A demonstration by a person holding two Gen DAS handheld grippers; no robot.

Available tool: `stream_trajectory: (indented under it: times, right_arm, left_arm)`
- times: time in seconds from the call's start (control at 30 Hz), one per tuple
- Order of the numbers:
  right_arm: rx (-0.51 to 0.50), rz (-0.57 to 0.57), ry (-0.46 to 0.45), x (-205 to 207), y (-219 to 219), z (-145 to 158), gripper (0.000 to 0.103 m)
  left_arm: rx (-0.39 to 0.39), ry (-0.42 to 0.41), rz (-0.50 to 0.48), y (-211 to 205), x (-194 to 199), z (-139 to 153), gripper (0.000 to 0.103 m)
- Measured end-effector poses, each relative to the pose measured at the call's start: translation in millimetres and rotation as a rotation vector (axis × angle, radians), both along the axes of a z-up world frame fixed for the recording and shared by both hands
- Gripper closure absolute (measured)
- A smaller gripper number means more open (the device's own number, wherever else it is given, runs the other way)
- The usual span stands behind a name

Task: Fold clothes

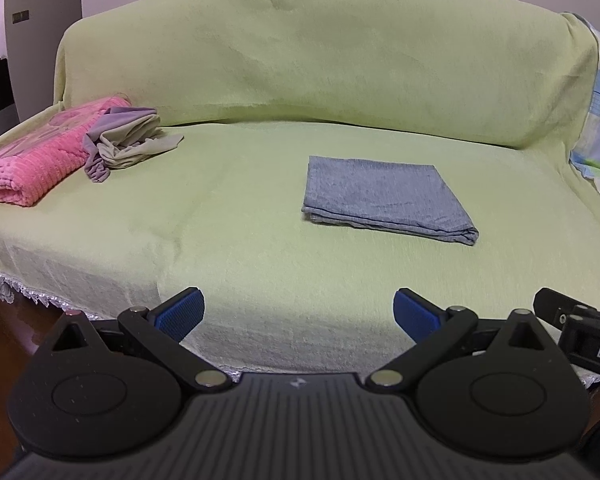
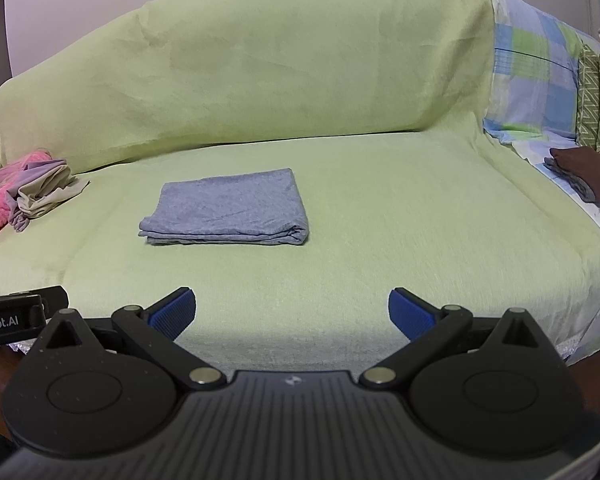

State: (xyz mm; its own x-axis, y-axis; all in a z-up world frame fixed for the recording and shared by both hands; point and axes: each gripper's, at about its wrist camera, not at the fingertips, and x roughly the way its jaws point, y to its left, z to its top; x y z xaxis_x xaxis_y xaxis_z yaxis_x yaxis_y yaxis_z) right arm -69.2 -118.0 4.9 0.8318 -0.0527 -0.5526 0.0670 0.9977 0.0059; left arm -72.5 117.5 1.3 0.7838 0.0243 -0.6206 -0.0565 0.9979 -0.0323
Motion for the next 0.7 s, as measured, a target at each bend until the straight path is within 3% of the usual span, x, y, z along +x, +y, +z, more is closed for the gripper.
stream_trajectory:
  times: [0.47,0.7]
  right_arm:
    - [0.010,-0.017,0.016,11.7,-8.8,-8.3,0.002]
    - [0.022,-0.034,0.030,17.1,-13.9,-14.3,0.002]
  left_arm:
    - [0.022,0.025,-0.029,-9.4,15.3,-7.7,0.001]
    - [-0.008,0.013,-0.051,-8.7,17.6,-10.8,0.001]
